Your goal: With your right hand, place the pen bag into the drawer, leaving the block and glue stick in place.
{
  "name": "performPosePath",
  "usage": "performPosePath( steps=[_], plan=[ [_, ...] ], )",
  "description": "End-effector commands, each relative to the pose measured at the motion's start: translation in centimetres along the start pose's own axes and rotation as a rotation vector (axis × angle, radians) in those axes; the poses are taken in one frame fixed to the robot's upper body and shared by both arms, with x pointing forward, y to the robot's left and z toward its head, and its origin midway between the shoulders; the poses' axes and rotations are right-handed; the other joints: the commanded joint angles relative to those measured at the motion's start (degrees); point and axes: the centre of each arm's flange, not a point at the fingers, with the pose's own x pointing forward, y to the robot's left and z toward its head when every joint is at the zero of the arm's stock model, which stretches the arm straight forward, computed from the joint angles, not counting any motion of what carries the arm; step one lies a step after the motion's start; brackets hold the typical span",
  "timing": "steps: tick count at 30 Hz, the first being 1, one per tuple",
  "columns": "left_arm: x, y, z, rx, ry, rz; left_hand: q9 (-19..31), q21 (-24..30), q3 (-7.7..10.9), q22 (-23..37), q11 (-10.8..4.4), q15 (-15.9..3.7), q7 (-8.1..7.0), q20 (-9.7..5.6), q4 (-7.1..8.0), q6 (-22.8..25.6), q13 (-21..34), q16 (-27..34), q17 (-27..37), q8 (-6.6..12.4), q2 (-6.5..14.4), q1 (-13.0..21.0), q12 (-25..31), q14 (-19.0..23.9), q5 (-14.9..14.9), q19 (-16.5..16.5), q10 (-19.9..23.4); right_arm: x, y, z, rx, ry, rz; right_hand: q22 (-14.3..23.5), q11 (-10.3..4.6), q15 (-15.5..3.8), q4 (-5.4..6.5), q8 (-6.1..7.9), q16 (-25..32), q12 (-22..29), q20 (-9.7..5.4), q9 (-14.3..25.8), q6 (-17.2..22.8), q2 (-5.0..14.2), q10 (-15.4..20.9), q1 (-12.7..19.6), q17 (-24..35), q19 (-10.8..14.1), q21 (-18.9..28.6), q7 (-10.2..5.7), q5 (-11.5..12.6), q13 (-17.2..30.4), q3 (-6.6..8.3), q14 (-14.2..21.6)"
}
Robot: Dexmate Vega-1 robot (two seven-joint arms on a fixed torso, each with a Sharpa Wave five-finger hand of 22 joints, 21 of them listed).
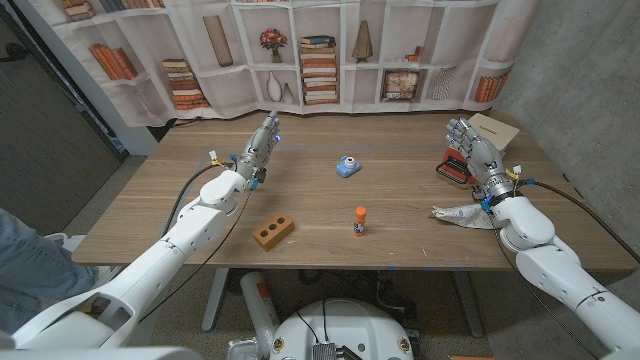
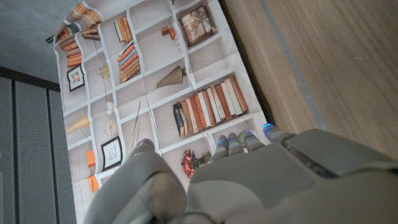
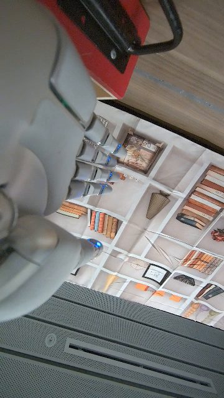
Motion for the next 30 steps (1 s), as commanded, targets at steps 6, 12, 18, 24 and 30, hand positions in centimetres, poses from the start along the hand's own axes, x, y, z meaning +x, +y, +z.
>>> performPosePath(
  steps=[6,12,18,24,30],
  plan=[
    [-0.3,0.2,-0.2,-0.005,0.002,-0.002,0.22,-0.02,-0.35,0.26,-0.05,0.08,0.12,-1.62,0.09,0.11,0.23,0.14,0.14,0.36,0.24,0.27,0.27,-0.56,0.06,-3.17,-0.04,-1.2,-0.4,0.5,-0.014,-0.007,-0.013,0.27,0.02,-0.27,-0.43,0.29,0.26,0.43,-2.29,0.26,0.68,-0.02,0.64,0.66,0.22,0.73,0.24,-0.2,0.52,0.3,0.14,0.59],
    [-0.4,0.3,-0.3,-0.008,0.002,-0.001,0.22,-0.03,-0.4,0.26,-0.07,0.09,0.07,-1.56,0.08,0.26,0.23,0.16,0.14,0.41,0.28,0.31,0.31,-0.5,0.05,-3.2,0.09,-1.7,-0.4,0.3,-0.013,-0.005,-0.016,0.27,-0.08,-0.28,-0.48,0.27,0.26,0.4,-2.3,0.26,0.74,-0.01,0.67,0.67,0.22,0.81,0.23,-0.15,0.52,0.3,0.13,0.7],
    [-0.4,0.3,-0.3,-0.006,0.001,-0.003,0.23,-0.02,-0.49,0.26,0.12,0.08,0.13,-1.59,0.06,0.28,0.23,0.16,0.14,0.4,0.35,0.37,0.33,-0.45,0.04,-3.18,0.17,-2.3,-0.4,0.4,-0.017,-0.011,-0.022,0.27,-0.23,-0.23,-0.52,0.23,0.23,0.39,-2.28,0.27,0.77,0.01,0.78,0.69,0.23,0.85,0.2,-0.3,0.53,0.3,0.12,0.77],
    [-0.3,0.1,-0.2,-0.01,-0.005,-0.007,0.23,0.0,-0.56,0.26,-0.02,0.08,0.16,-1.61,0.05,0.33,0.24,0.15,0.14,0.41,0.39,0.41,0.37,-0.43,0.02,-3.14,0.3,-2.9,-0.5,0.6,-0.029,-0.011,-0.018,0.28,-0.12,-0.28,-0.56,0.2,0.24,0.34,-2.27,0.27,0.82,0.02,0.81,0.69,0.24,0.9,0.18,-0.3,0.53,0.3,0.1,0.9],
    [-0.2,-0.2,-0.1,-0.004,-0.004,-0.013,0.23,-0.03,-0.62,0.26,0.0,0.04,0.15,-1.54,0.05,0.38,0.24,0.15,0.14,0.42,0.44,0.44,0.35,-0.42,0.01,-3.2,0.27,-3.4,-0.6,0.7,-0.03,-0.015,-0.023,0.28,-0.13,-0.2,-0.59,0.15,0.23,0.34,-2.28,0.27,0.81,0.02,0.91,0.68,0.24,0.96,0.17,-0.36,0.54,0.3,0.08,0.97]
  ],
)
